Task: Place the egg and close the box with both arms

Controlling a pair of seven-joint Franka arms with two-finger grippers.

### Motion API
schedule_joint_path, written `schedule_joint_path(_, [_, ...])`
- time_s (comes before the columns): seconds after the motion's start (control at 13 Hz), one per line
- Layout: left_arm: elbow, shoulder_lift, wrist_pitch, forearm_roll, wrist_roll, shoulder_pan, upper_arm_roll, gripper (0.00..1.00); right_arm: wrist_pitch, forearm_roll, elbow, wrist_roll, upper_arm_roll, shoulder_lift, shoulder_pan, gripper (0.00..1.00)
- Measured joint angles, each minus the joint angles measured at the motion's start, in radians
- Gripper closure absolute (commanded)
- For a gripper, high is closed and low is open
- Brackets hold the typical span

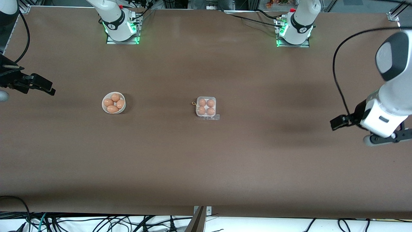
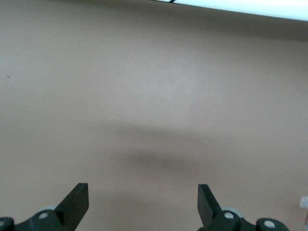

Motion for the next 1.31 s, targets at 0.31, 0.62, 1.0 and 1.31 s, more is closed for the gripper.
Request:
schedule_joint_path(0.31, [-0.156, -0.151, -0.004, 0.007, 0.036, 0.003, -0.009, 0.00, 0.000, 0.000, 0.000, 0.000, 0.000, 0.000, 0.000, 0.00])
schedule_joint_path(0.62, [-0.270, -0.222, 0.056, 0.008, 0.057, 0.040, -0.013, 0.00, -0.001, 0.000, 0.000, 0.000, 0.000, 0.000, 0.000, 0.00])
schedule_joint_path(1.0, [-0.291, -0.224, 0.120, 0.008, 0.059, 0.120, -0.099, 0.00, -0.002, 0.000, 0.000, 0.000, 0.000, 0.000, 0.000, 0.00])
schedule_joint_path(1.31, [-0.297, -0.221, 0.119, 0.008, 0.059, 0.120, -0.106, 0.00, -0.002, 0.000, 0.000, 0.000, 0.000, 0.000, 0.000, 0.00])
